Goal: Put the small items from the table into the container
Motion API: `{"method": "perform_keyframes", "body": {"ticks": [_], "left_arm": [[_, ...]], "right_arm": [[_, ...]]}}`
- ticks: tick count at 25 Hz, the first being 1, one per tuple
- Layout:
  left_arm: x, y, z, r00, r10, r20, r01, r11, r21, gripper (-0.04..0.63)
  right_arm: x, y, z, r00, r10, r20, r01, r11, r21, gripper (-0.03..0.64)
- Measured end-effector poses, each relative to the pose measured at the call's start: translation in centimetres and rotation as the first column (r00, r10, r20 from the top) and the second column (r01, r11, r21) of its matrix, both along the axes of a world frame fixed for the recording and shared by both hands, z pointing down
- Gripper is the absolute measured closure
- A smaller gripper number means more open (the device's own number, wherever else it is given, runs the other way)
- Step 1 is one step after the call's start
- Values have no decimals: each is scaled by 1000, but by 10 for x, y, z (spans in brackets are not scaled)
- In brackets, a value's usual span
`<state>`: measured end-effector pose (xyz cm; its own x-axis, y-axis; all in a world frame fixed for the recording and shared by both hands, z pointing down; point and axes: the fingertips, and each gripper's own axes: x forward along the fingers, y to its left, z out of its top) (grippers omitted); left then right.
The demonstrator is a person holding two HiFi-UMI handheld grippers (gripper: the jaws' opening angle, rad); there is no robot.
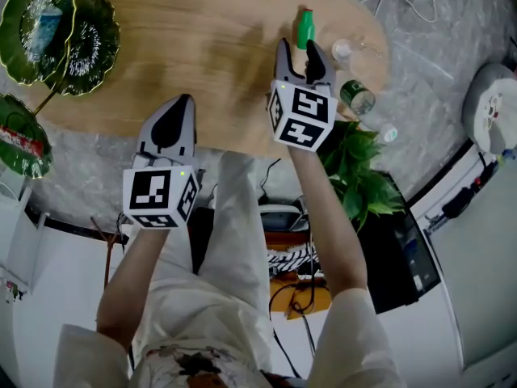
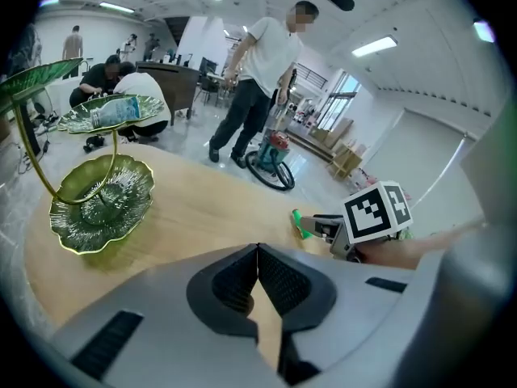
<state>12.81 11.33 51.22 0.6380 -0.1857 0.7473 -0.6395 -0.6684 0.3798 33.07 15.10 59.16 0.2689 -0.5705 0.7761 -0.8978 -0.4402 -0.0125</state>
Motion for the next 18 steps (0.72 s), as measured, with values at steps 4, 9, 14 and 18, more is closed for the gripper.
{"method": "perform_keyframes", "body": {"ticks": [4,9,14,18], "left_arm": [[4,6,3,1000,29,1,-29,1000,0,588],[5,9,6,999,45,11,-45,999,-3,588],[9,8,4,999,49,0,-49,999,0,588],[9,10,5,999,51,-5,-51,999,1,588]], "right_arm": [[13,10,10,999,39,-7,-40,999,-12,436],[24,17,21,998,55,-18,-56,998,-40,425],[32,21,38,996,84,-16,-85,994,-72,422],[35,22,48,996,83,-14,-84,993,-87,422]]}}
